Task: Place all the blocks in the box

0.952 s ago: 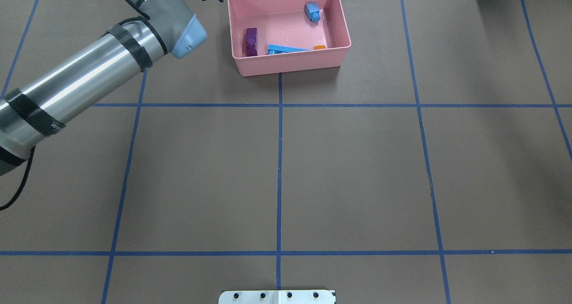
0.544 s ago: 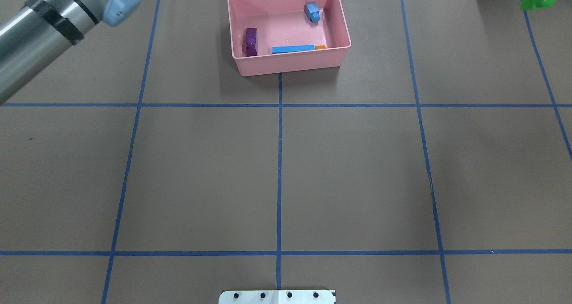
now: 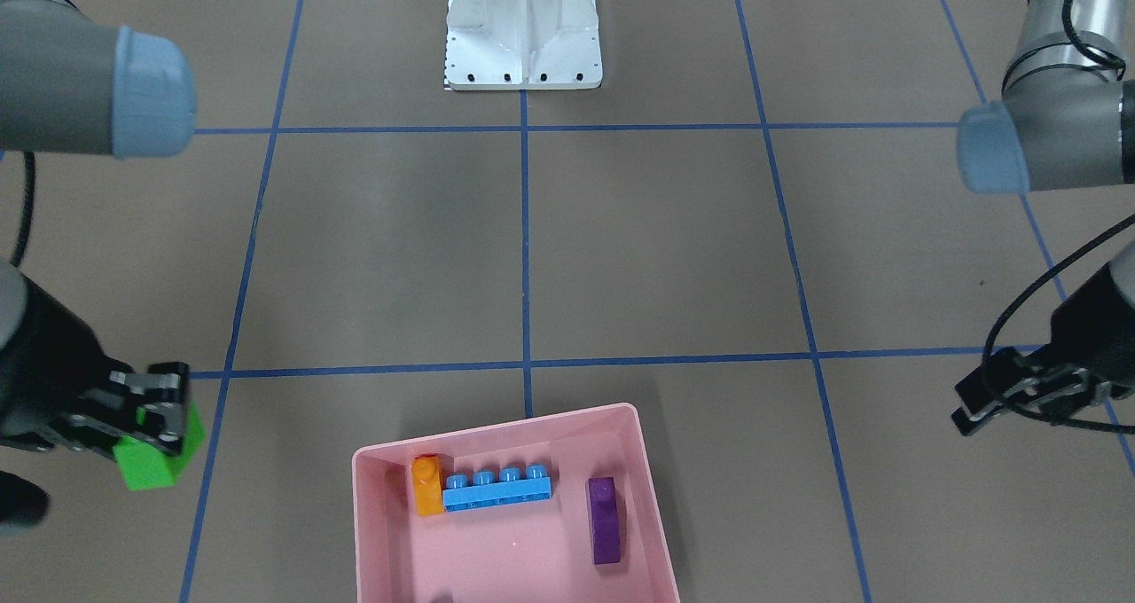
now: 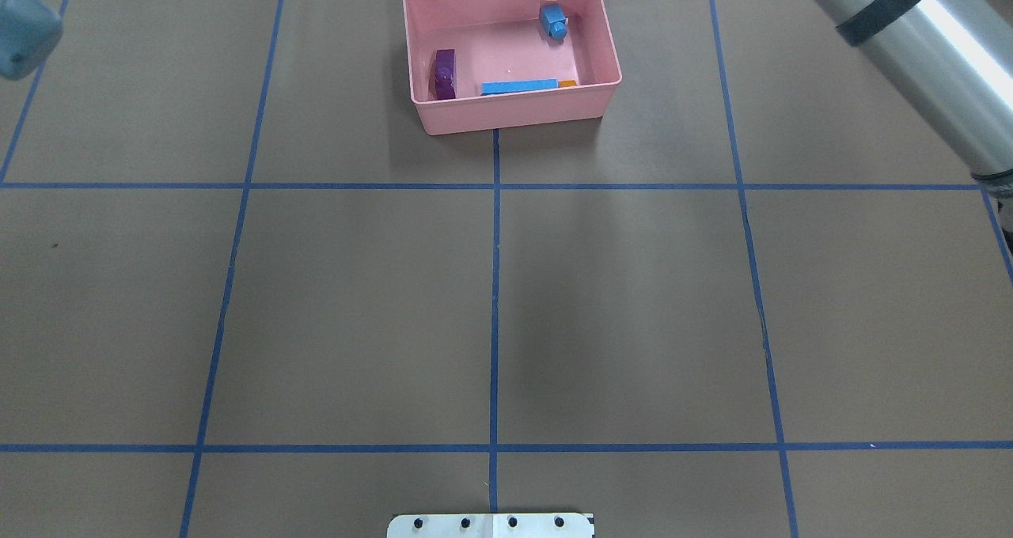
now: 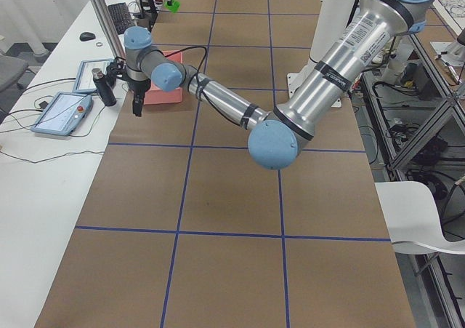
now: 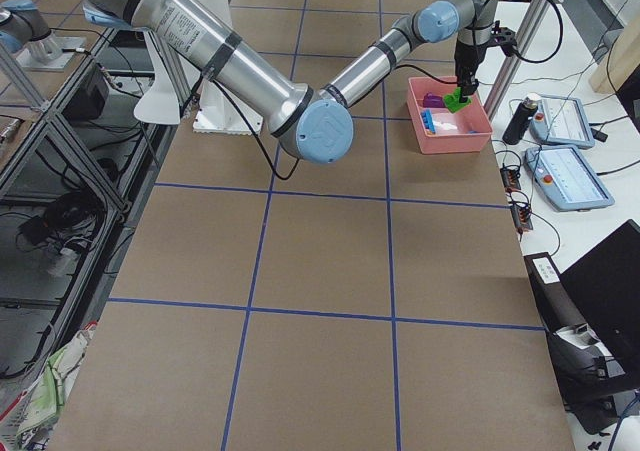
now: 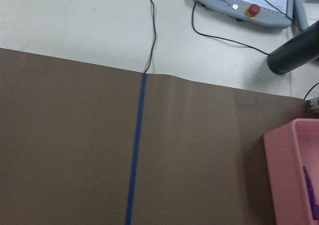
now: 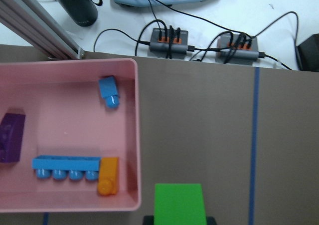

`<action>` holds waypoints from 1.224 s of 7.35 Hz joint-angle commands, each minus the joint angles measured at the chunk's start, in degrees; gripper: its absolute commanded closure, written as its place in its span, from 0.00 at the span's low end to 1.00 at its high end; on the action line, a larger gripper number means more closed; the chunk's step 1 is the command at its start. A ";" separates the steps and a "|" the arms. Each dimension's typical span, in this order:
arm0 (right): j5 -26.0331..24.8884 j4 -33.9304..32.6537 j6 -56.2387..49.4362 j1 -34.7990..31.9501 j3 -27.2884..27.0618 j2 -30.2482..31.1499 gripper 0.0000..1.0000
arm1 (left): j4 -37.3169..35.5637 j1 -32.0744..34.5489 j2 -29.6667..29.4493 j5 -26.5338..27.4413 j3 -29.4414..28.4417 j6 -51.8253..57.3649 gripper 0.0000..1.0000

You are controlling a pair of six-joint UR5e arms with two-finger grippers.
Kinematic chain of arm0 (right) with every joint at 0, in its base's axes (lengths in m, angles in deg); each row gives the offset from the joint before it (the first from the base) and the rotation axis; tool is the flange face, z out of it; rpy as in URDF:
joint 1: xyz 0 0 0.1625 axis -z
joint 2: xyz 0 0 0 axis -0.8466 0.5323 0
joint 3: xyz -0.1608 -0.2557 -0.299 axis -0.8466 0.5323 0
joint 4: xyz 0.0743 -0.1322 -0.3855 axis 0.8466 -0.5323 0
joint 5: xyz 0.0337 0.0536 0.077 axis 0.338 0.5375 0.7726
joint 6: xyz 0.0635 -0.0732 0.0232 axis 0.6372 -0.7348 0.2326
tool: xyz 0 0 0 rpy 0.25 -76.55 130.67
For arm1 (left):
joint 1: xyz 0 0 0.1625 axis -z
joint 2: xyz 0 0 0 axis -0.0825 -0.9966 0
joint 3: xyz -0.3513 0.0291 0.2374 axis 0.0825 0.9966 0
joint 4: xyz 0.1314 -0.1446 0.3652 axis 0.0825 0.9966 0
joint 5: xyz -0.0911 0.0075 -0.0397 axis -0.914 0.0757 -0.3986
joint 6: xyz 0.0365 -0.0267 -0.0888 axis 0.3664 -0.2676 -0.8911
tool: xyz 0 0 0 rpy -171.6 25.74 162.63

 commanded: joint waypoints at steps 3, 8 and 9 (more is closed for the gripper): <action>-7.02 27.26 16.88 11.53 22.04 -9.49 1.00 | 1.99 0.70 12.15 4.73 6.68 9.81 0.00; -7.92 28.18 16.86 11.90 22.43 -10.37 0.00 | 4.35 0.26 15.14 13.08 8.88 9.98 0.00; -6.70 23.48 13.52 10.59 17.38 -7.94 0.00 | 4.01 0.26 14.88 12.82 8.36 9.98 0.00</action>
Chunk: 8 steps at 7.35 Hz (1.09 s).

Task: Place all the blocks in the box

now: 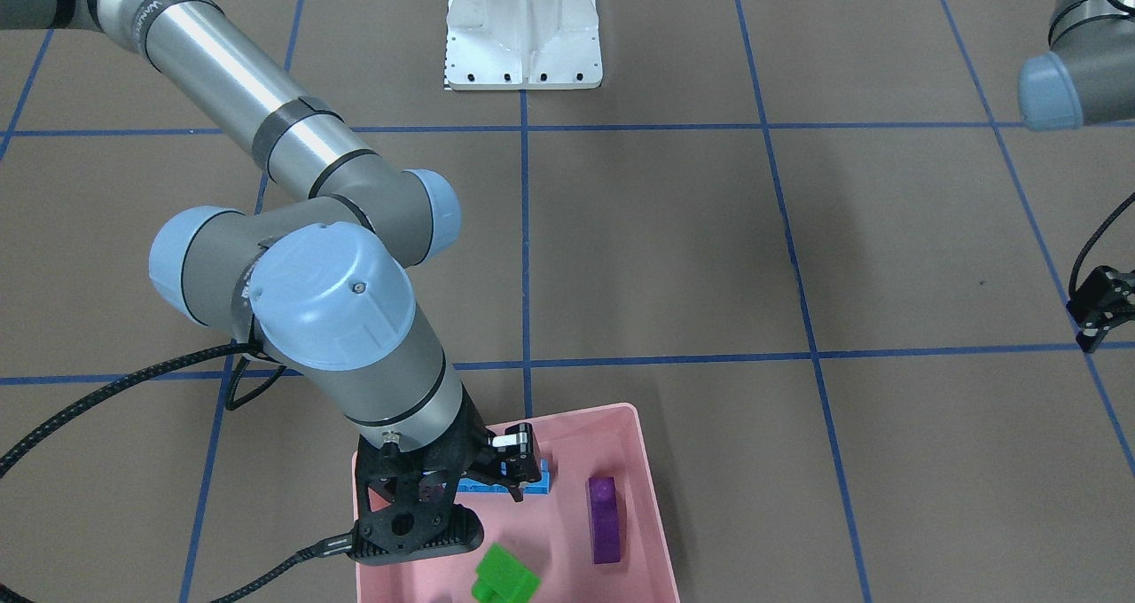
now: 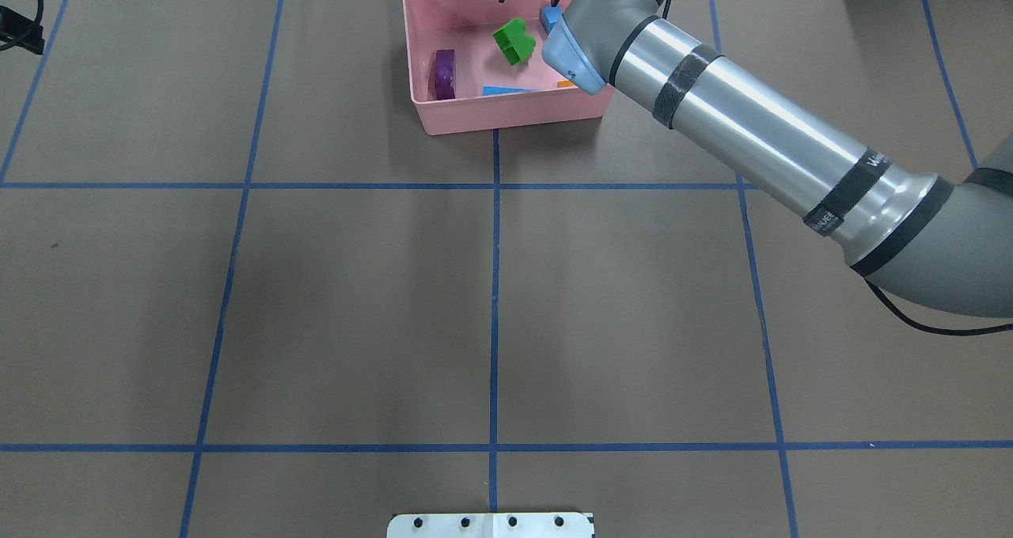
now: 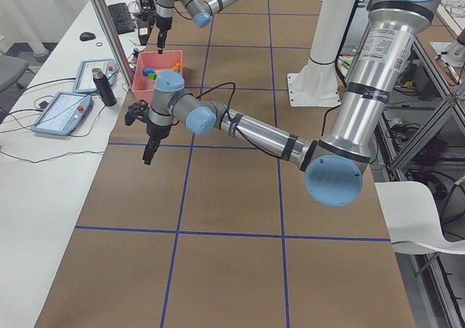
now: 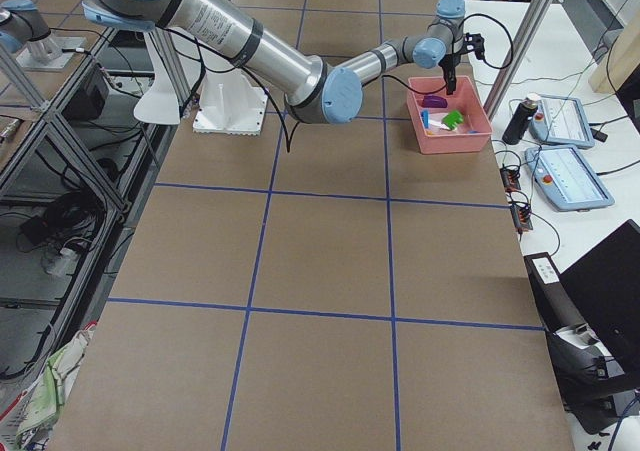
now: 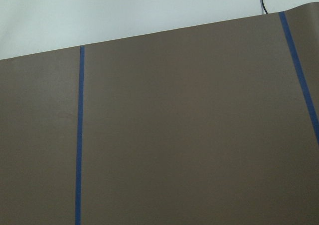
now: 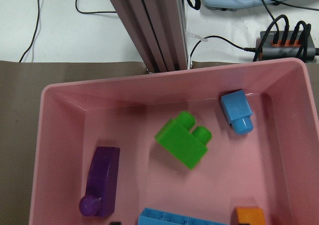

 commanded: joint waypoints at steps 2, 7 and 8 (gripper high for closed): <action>5.95 -17.40 -18.24 -7.13 -22.23 16.26 0.00 | 0.06 0.03 0.51 0.01 -0.01 -0.01 0.00; 15.03 -22.38 -52.29 -26.74 -27.15 40.55 0.00 | -0.29 0.03 4.27 -2.17 -2.29 2.77 0.00; 15.47 -21.68 -54.44 -28.42 -28.54 46.51 0.00 | -2.29 0.21 5.51 -5.06 -2.29 10.72 0.00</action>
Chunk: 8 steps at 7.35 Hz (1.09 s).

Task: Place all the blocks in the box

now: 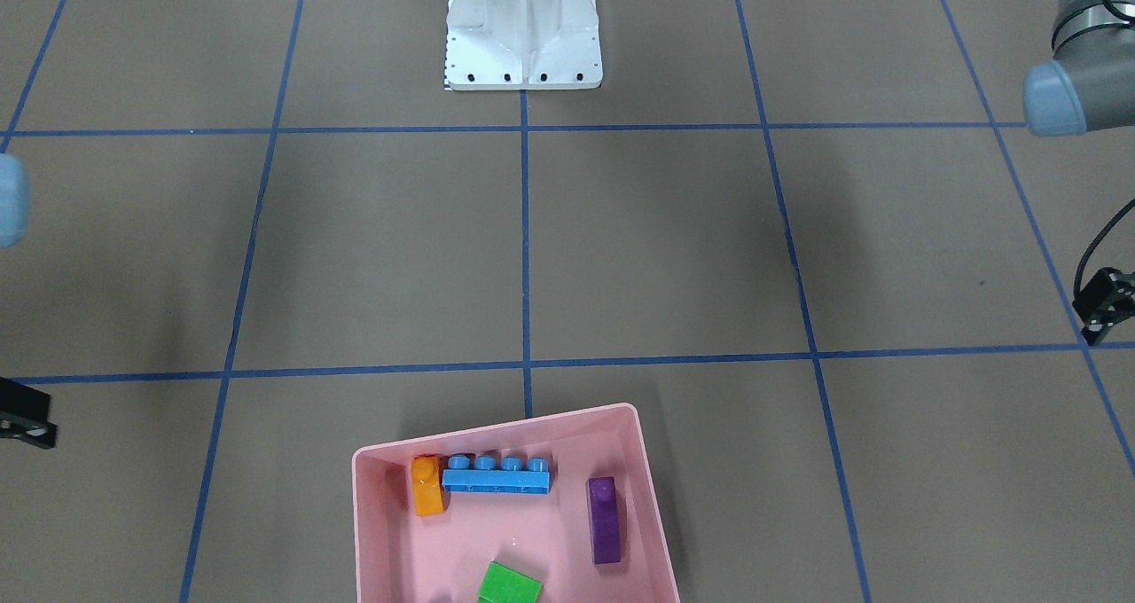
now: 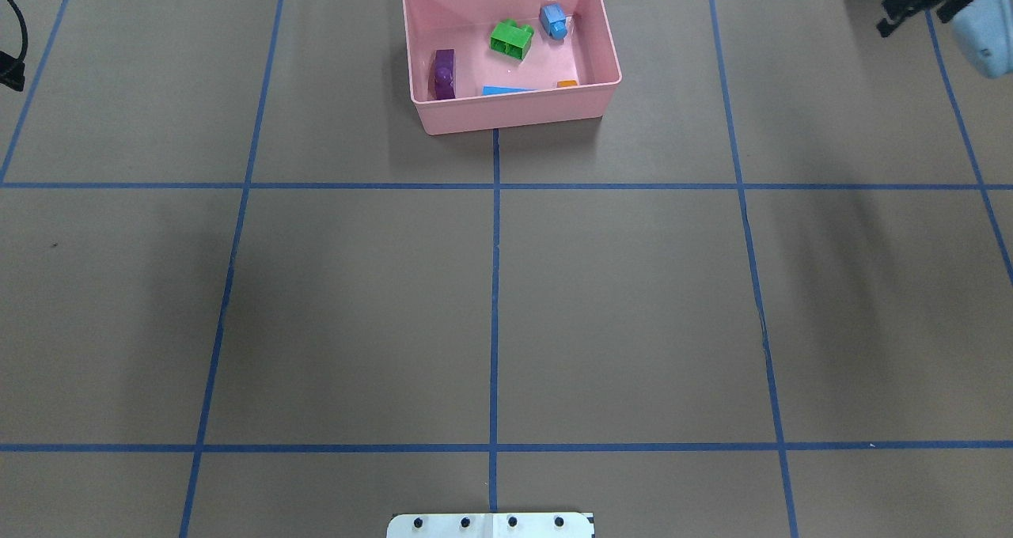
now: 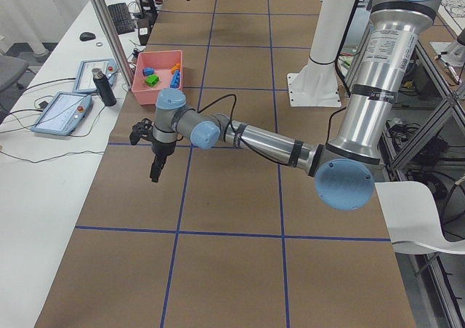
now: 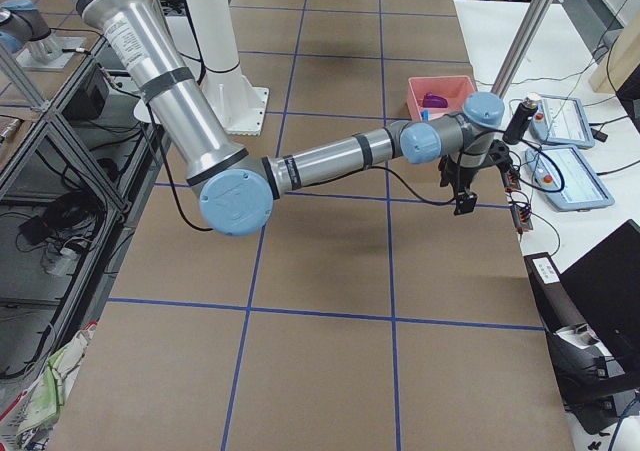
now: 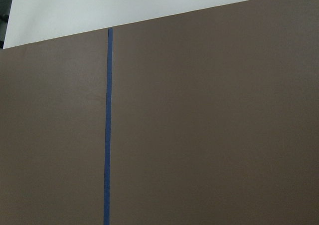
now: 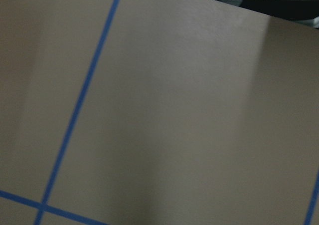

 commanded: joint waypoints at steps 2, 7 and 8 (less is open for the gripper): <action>0.61 4.00 -4.96 -4.27 -2.73 16.66 0.00 | -5.02 2.58 4.80 -4.91 0.65 17.05 0.00; 4.46 7.71 -5.12 -11.99 -4.05 26.01 0.00 | -4.94 13.91 15.36 -16.70 2.32 25.59 0.00; 4.74 7.71 -5.30 -12.62 -6.05 28.55 0.00 | -4.94 14.20 15.37 -16.52 2.84 25.69 0.00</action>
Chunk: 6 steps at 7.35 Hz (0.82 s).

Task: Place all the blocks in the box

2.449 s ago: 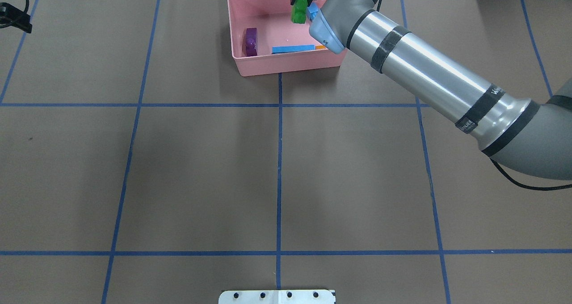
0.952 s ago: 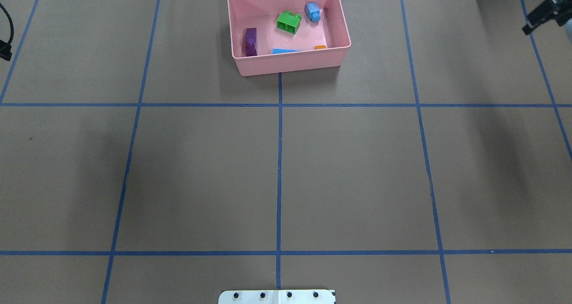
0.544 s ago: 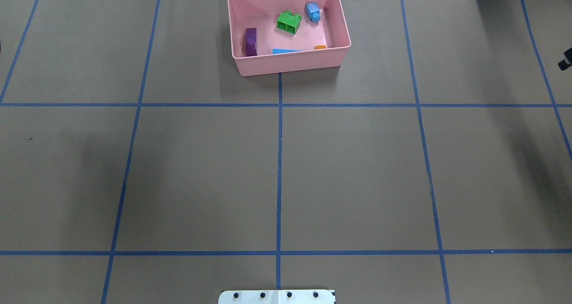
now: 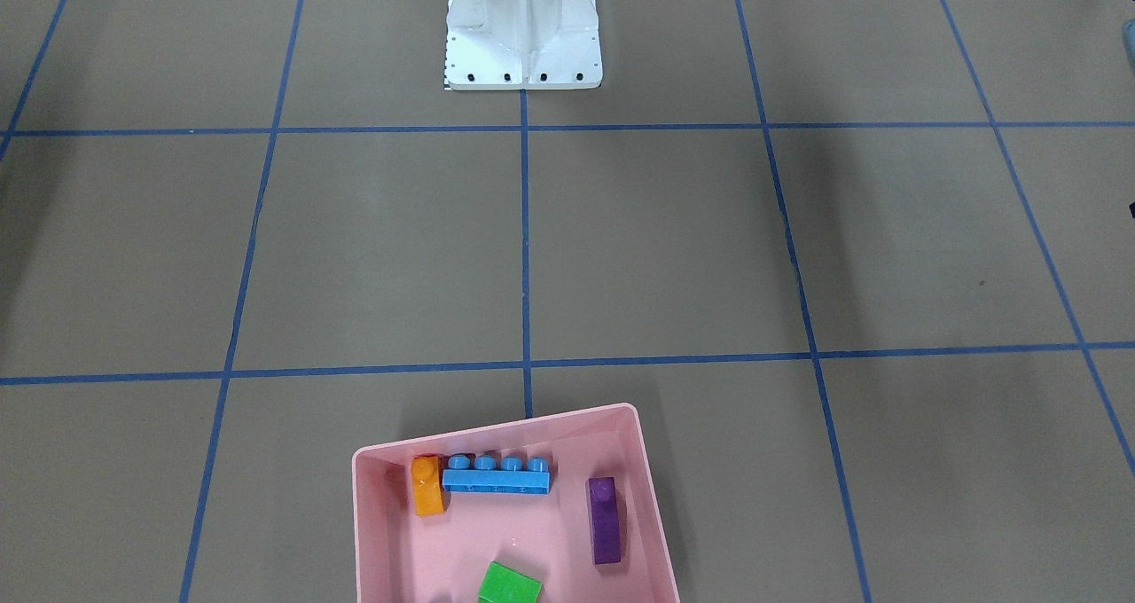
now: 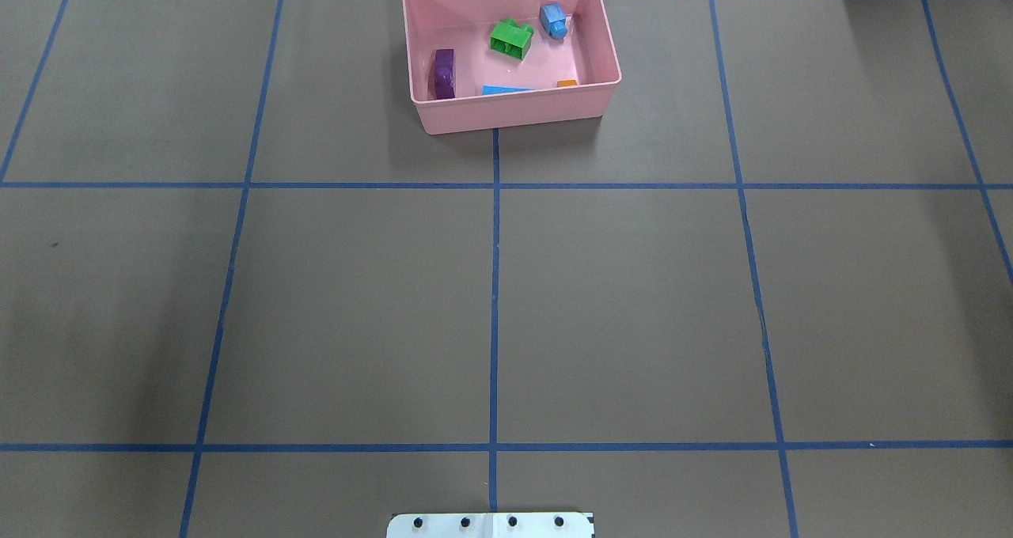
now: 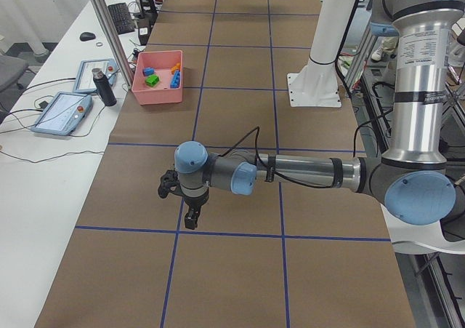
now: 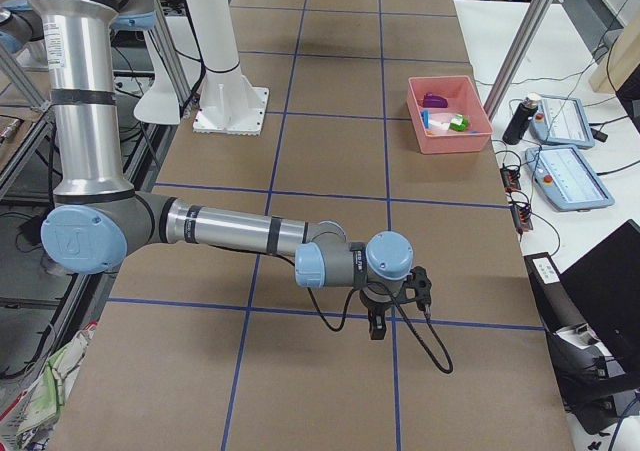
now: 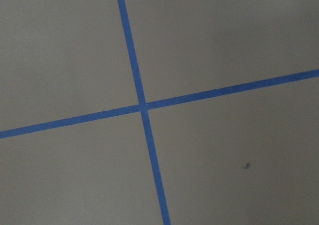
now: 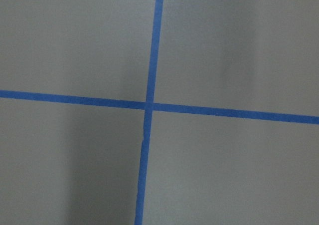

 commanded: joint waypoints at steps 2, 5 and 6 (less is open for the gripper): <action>0.83 0.09 -0.31 -2.08 -5.84 6.01 0.00 | -7.28 1.91 0.04 0.18 4.19 1.24 0.00; 0.92 -0.79 -0.22 -2.88 -6.57 7.08 0.00 | -9.62 2.17 0.65 2.11 5.53 0.63 0.00; 0.57 -0.79 -0.13 -2.88 -6.65 8.04 0.00 | -9.53 2.09 0.65 2.11 5.44 0.54 0.00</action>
